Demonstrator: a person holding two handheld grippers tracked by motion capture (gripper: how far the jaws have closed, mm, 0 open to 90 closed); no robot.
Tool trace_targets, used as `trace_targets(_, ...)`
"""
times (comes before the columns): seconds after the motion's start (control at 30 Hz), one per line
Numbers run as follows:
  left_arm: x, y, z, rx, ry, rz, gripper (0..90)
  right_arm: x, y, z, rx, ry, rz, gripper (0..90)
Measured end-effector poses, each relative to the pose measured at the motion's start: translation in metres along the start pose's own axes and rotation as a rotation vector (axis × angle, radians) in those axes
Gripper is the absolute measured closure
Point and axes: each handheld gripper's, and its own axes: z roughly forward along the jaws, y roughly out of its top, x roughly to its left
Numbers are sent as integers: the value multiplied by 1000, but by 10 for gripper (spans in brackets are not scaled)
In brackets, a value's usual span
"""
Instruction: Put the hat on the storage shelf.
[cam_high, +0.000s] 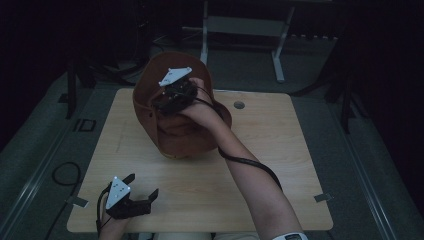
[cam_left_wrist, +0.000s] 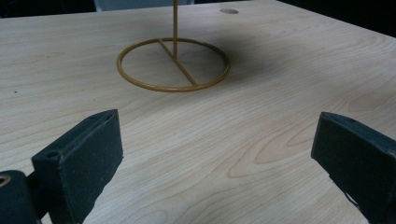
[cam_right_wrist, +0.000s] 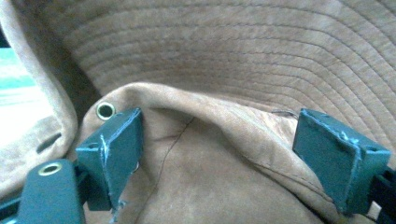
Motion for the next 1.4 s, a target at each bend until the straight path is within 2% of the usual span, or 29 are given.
trace_targets(0.1, 0, -1, 1, 6, -8, -1, 26, -1, -1, -1, -2, 8, -7, 154)
trace_targets(0.2, 0, -1, 1, 6, -7, -3, 26, -7, -1, -8, -8, 53, 8, 153)
trace_targets(0.37, 1, -1, 1, 3, 0, -9, 26, -10, -1, -24, -16, 54, 35, 138)
trace_targets(0.47, 1, -1, 1, 3, 1, -11, 26, -13, -4, -33, -33, 73, 39, 142)
trace_targets(0.6, 1, -1, 1, 4, 5, -9, 26, -18, -8, -39, -21, 56, 52, 143)
trace_targets(0.8, 2, -2, 2, 6, 6, -13, 26, -19, -21, -55, -62, 65, 113, 142)
trace_targets(0.9, 2, -2, 2, 3, 5, -17, 26, -18, -28, -62, -74, 45, 108, 141)
trace_targets(1.0, 1, -2, 2, 7, 6, -12, 26, -18, -35, -70, -94, 45, 127, 139)
trace_targets(1.07, 1, -2, 3, 8, 7, -12, 26, -18, -39, -75, -104, 40, 122, 139)
trace_targets(1.23, 1, -3, 2, 11, 9, -11, 26, -14, -53, -87, -108, 51, 115, 139)
trace_targets(1.4, 1, -3, 2, 8, 9, -17, 26, -13, -71, -95, -97, 58, 131, 139)
